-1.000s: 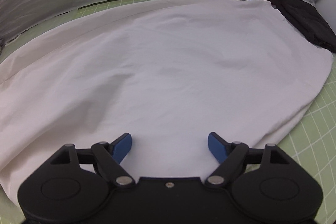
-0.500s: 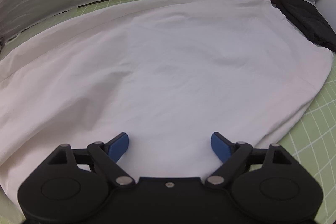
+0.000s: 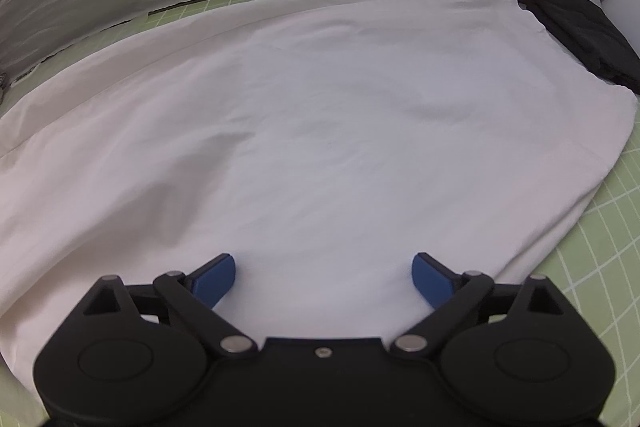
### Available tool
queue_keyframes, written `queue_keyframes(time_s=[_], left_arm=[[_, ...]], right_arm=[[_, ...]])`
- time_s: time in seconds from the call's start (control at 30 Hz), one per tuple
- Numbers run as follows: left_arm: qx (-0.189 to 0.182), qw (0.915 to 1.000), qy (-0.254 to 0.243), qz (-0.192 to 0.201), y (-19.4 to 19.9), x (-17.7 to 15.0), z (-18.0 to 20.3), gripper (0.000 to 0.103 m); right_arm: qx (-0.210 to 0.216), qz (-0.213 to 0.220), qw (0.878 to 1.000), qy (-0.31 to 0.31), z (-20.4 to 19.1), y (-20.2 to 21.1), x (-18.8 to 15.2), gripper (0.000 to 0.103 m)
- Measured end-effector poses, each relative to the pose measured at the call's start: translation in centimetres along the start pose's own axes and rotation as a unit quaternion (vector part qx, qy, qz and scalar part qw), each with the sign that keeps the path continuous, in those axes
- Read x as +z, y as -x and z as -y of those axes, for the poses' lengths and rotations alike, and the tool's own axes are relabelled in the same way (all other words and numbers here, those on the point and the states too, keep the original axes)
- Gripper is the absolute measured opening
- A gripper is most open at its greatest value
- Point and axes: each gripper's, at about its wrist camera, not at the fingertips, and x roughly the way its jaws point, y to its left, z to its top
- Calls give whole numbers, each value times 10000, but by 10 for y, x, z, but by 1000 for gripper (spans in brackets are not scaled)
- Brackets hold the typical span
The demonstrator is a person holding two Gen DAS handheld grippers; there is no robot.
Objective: Fold clothes
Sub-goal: 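Grasp the folded waistband edge again with the left gripper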
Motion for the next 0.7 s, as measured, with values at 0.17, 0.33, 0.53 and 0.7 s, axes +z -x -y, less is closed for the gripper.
queue_keyframes(time_s=[0.17,0.33,0.53,0.7], left_arm=[[29,9994,61,327,-4,6,-2,82],[69,9984,-93,550,-8,9,6,82],[181,9955,67,925,-10,13,4,45],[121,9942,62,1067,-8,14,7,22]], right_arm=[[30,82,10000,49,-1,-1,-3,103],[19,145,9998,101,-2,-1,-4,103],[34,189,9997,116,-2,-1,-5,103],[95,222,9997,106,1,0,-5,103]])
